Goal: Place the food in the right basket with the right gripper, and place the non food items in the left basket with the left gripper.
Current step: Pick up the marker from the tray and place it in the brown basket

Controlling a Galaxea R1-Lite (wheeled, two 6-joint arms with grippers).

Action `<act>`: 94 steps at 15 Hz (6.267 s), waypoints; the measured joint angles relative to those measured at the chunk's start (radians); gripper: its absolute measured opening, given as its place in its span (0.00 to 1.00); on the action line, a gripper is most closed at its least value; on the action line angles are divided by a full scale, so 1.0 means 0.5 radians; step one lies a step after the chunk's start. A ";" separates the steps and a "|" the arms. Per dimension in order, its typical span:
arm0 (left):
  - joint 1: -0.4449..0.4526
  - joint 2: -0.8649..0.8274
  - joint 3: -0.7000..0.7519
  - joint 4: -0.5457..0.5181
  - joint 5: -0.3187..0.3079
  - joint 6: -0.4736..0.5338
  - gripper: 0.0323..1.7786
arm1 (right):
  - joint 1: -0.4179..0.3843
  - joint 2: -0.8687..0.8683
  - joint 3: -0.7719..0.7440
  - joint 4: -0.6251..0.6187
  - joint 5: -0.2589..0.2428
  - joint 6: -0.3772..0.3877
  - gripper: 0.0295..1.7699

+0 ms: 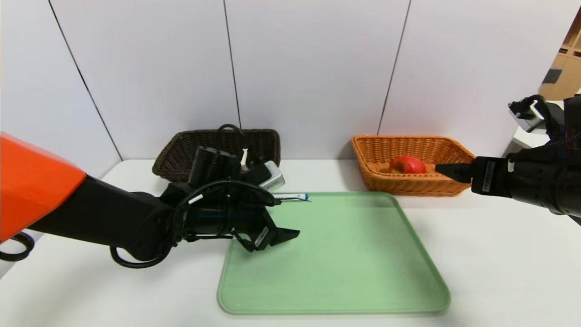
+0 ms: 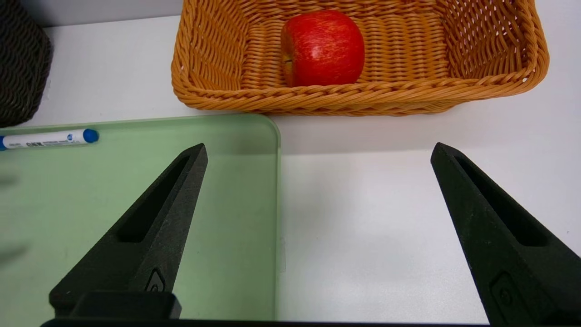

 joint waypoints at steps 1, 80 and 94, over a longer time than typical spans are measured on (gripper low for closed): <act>0.010 0.060 -0.062 0.001 -0.003 -0.004 0.79 | -0.011 -0.001 0.001 0.000 0.001 0.000 0.96; 0.075 0.094 0.347 -0.156 -0.204 -0.211 0.95 | -0.024 -0.089 0.111 -0.019 0.113 0.027 0.96; 0.060 0.075 0.391 -0.214 -0.140 -0.123 0.95 | -0.021 -0.117 0.132 -0.018 0.113 0.024 0.96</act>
